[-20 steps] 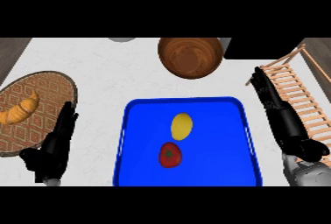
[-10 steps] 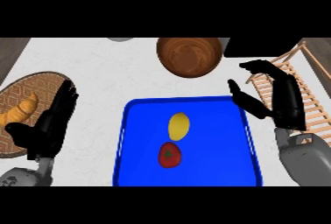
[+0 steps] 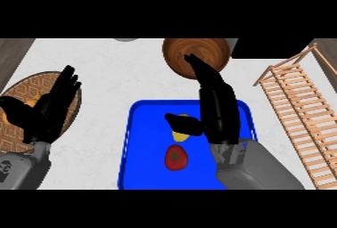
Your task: Pick the lemon from the tray and place it in the tiered shelf
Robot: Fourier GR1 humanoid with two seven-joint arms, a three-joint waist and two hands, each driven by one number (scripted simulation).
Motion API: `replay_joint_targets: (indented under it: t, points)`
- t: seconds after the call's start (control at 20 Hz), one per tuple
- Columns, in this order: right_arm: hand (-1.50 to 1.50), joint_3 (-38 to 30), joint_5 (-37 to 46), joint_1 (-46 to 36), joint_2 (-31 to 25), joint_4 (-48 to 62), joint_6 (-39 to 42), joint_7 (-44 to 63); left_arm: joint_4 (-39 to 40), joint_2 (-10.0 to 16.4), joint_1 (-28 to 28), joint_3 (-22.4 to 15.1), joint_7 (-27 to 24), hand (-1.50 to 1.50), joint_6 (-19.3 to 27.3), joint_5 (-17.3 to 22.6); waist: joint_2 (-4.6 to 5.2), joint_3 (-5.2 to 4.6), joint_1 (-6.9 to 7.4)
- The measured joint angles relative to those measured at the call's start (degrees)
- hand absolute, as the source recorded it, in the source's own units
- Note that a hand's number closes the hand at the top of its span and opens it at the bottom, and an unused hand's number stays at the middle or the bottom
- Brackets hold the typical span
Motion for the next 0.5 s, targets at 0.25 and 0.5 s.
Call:
replay_joint_targets:
  t: [0.25,0.5]
  points:
    - [-1.5,4.4,3.1,-4.8,4.6,5.2,13.1,13.0,1.0,-0.3,-0.9,0.1,0.4,0.0,-0.6,0.0,-0.05,-0.12,0.27]
    - [-1.5,9.5,6.6,-8.9,4.5,14.4,25.9,17.4,1.4,-0.8,-1.6,-0.5,0.5,0.0,-0.8,-0.3,-0.15,-0.36,0.65]
